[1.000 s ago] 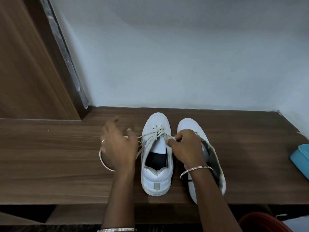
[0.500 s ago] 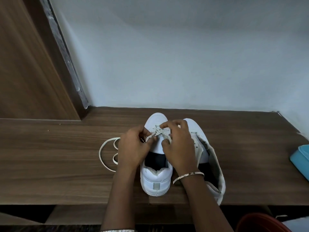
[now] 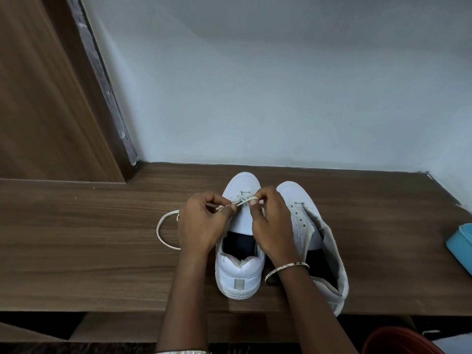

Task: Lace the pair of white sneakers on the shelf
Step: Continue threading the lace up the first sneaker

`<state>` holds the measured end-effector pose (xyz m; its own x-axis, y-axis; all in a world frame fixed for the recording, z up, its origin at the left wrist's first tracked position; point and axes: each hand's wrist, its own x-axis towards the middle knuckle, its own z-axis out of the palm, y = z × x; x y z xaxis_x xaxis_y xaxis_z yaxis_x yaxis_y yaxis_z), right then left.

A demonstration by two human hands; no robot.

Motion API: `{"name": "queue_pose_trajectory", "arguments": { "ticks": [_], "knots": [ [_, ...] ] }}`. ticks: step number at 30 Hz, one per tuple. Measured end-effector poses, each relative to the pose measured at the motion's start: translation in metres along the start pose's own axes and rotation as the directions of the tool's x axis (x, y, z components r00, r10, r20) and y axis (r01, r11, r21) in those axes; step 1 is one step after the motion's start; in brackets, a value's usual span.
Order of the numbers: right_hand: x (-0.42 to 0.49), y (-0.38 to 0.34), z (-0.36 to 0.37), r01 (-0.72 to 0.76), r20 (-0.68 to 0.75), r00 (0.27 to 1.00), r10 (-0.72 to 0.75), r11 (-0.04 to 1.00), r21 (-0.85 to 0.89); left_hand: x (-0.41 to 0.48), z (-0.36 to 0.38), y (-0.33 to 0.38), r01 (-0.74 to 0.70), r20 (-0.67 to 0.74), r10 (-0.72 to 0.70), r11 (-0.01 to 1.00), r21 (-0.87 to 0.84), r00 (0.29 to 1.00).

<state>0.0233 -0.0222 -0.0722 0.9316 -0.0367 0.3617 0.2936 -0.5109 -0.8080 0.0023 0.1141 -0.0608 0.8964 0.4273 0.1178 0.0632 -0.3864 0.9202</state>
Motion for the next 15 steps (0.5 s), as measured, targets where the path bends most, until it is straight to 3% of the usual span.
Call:
{"name": "queue_pose_trajectory", "arguments": {
  "ticks": [4, 7, 11, 15],
  "knots": [
    [0.004, -0.003, -0.008, -0.292, -0.044, 0.951, 0.306, 0.935, 0.201, 0.001, 0.002, 0.001, 0.094, 0.01, -0.094, 0.991, -0.093, 0.996],
    [0.009, -0.007, -0.013, -0.446, -0.024, 0.849, 0.528, 0.74, 0.504, 0.001, 0.001, 0.002, 0.12, 0.015, -0.12, 0.987, -0.107, 0.993],
    [0.021, -0.016, -0.03, -0.484, 0.127, 0.736, 0.665, 0.387, 0.785, 0.0, 0.001, 0.003, 0.149, 0.017, -0.148, 0.979, -0.141, 0.989],
    [0.025, -0.017, -0.05, -0.434, 0.167, 0.722, 0.671, 0.252, 0.865, -0.001, -0.001, 0.002, 0.201, 0.04, -0.198, 0.968, -0.151, 0.979]
  ]
}}
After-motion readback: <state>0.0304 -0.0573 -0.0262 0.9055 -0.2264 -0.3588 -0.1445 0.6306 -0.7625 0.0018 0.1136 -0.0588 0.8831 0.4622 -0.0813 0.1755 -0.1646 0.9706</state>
